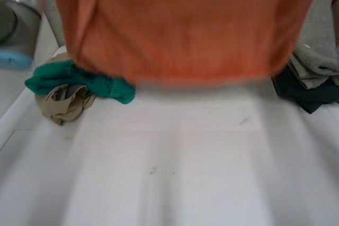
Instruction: Fold the laundry.
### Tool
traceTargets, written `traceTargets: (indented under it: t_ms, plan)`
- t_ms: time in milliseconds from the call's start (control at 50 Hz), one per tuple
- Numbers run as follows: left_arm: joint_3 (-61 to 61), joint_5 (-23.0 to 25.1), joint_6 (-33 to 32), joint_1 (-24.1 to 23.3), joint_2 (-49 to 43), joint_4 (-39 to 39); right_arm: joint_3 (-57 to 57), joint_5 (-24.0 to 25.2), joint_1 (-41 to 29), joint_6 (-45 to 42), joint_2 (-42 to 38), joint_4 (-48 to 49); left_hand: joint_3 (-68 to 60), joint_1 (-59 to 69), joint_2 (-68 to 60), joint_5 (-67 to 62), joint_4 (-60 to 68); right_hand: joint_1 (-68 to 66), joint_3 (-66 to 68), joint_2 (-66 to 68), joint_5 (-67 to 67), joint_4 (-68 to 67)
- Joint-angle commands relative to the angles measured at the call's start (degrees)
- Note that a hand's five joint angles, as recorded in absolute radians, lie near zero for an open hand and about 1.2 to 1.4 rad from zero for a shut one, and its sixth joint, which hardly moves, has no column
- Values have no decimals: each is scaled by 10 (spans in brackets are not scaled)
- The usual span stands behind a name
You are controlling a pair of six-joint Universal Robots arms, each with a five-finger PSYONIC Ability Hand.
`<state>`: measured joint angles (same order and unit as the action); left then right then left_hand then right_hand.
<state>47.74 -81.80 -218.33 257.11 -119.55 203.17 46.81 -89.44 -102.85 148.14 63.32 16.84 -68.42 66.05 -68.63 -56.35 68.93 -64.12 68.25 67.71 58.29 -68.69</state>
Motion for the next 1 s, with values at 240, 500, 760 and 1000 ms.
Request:
traceTargets:
  t_ms: [240, 500, 760, 1000]
  plan:
    - [283, 4, 69, 2, 156, -23, 185, 53, 2, 7, 36, -32, -116, 140, -114, -136, 111, -159, 117, 123, 117, -113]
    - [615, 45, 62, 8, 201, 13, 451, 142, 91, 0, 52, -99, -116, 140, -114, -136, 111, -159, 117, 123, 117, -113]
    - [638, 111, -34, 65, 66, 67, 495, 171, 123, 7, 47, -93, 50, -27, 52, 30, -55, -159, 117, 123, 117, -113]
    - [643, 112, -34, 101, 56, 74, 495, 170, 125, 8, 46, -89, 244, -220, 246, 223, -249, -159, 117, 123, 117, -113]
